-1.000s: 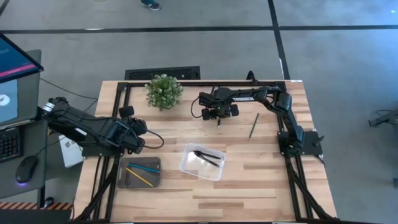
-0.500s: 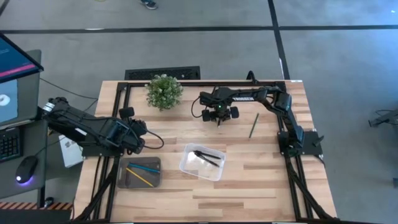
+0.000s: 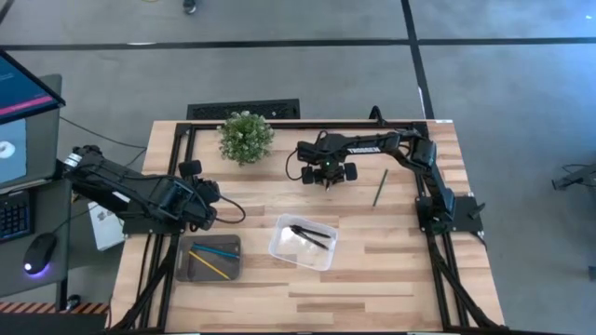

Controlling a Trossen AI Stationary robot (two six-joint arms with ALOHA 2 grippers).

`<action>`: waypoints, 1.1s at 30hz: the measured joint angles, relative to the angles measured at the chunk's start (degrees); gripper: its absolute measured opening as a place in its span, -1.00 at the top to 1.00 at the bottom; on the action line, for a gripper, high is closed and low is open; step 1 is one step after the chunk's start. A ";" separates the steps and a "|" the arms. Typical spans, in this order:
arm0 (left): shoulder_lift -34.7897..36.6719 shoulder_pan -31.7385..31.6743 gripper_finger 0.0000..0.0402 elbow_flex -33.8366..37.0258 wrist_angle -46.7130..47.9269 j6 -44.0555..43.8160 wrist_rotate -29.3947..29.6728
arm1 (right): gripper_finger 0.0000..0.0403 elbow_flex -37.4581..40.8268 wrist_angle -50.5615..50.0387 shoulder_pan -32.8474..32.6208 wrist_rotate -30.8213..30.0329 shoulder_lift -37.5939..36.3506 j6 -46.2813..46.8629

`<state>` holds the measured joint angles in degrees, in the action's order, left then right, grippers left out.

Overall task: Sort pens & pencils
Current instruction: Put the black pen into the transparent bin

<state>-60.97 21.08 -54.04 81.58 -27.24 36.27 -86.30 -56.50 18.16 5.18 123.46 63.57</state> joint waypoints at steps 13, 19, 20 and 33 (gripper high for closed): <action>0.00 0.00 0.82 0.00 0.00 -0.22 -0.82 | 0.20 0.07 0.90 -0.71 -2.04 -0.02 5.80; -0.02 0.01 0.82 0.00 -0.01 -0.22 -2.01 | 0.29 0.04 1.13 -0.67 -1.78 -0.02 5.42; -0.01 0.00 0.82 0.00 0.00 -0.22 -2.01 | 0.31 0.02 1.19 -0.66 -1.55 -0.02 5.42; -0.02 0.00 0.82 0.00 0.00 -0.55 -2.03 | 0.67 -0.04 1.74 -0.64 -3.00 -0.03 -4.68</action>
<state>-60.99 21.08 -54.04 81.58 -27.79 34.24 -86.35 -54.76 17.52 2.18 123.43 58.89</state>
